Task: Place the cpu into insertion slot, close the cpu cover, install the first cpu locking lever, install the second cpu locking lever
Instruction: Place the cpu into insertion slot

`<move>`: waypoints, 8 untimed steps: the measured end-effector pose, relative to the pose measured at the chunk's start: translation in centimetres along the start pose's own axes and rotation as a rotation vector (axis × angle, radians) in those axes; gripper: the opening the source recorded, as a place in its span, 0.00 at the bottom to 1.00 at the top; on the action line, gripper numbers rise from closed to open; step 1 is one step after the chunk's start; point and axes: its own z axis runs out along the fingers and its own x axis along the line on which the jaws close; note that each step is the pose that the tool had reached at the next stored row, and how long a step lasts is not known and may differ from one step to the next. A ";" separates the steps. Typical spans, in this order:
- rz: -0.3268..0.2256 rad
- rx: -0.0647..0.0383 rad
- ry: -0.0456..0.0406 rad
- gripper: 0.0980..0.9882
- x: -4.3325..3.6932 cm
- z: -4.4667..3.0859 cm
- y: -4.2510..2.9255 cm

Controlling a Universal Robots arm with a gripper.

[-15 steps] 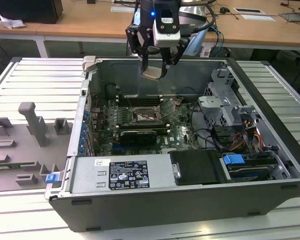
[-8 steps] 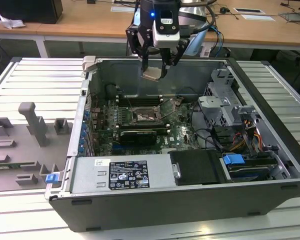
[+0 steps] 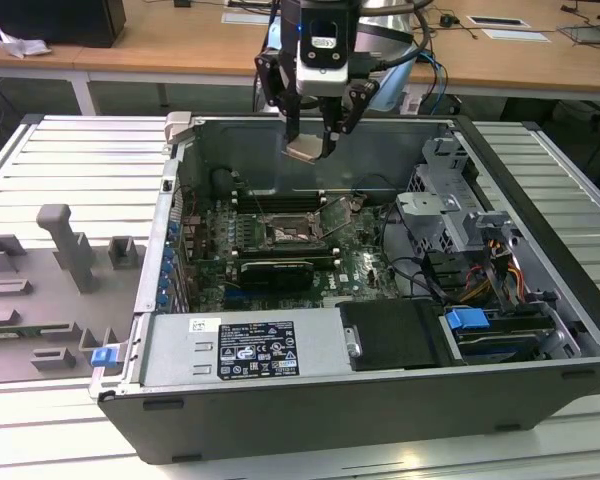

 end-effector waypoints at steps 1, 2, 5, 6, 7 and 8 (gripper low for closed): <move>0.016 0.000 -0.0014 0.48 0.00 0.01 0.00; 0.026 0.000 -0.0023 0.48 0.00 0.02 0.00; 0.062 -0.001 -0.0056 0.48 0.00 0.05 0.00; 0.084 -0.002 -0.0074 0.48 0.00 0.06 -0.01; 0.093 -0.002 -0.0083 0.48 0.00 0.07 -0.01; 0.108 -0.002 -0.0096 0.48 0.00 0.08 -0.01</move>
